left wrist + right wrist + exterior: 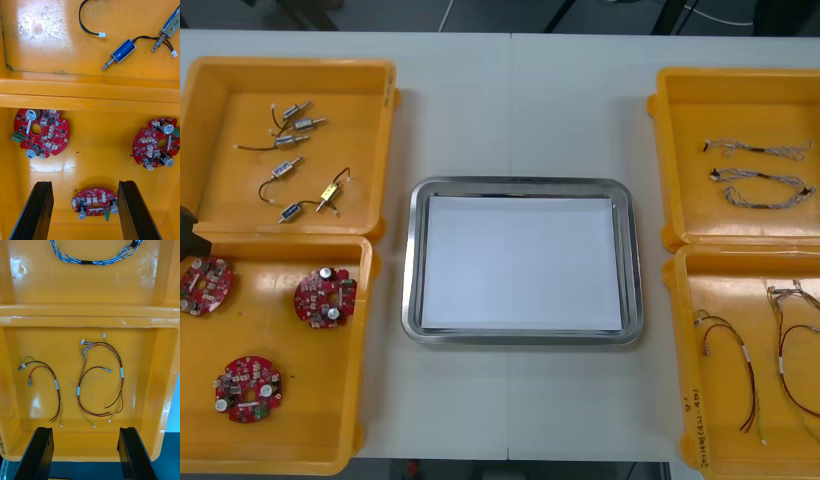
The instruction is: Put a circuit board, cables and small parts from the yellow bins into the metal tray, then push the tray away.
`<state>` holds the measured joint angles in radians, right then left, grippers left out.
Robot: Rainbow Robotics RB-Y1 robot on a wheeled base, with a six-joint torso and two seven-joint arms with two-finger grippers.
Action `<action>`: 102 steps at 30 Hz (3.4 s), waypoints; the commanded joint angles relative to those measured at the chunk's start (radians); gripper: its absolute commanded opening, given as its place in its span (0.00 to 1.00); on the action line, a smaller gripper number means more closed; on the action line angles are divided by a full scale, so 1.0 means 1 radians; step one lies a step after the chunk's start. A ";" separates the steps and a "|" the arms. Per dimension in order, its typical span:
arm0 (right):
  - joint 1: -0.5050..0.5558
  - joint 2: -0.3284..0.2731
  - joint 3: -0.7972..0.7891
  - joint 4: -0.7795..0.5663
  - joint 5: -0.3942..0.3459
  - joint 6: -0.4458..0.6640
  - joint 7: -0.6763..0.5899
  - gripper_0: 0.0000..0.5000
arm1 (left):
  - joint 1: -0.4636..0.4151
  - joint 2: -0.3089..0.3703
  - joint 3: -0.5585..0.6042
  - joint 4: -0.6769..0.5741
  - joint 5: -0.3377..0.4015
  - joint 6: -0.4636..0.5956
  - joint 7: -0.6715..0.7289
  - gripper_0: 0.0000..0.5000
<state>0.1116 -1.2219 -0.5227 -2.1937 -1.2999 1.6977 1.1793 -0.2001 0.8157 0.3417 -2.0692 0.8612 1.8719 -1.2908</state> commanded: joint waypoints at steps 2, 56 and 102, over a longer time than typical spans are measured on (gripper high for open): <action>-0.021 -0.008 0.007 -0.020 -0.007 0.007 -0.032 1.00 | -0.030 0.014 -0.007 -0.009 0.001 0.007 0.096 1.00; -0.021 -0.008 0.007 -0.020 -0.007 0.007 -0.032 1.00 | -0.030 0.014 -0.007 -0.009 0.001 0.007 0.096 1.00; -0.021 -0.008 0.007 -0.020 -0.007 0.007 -0.032 1.00 | -0.030 0.014 -0.007 -0.009 0.001 0.007 0.096 1.00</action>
<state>0.1116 -1.2219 -0.5227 -2.1937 -1.2999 1.6977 1.1793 -0.2001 0.8157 0.3417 -2.0692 0.8612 1.8719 -1.2907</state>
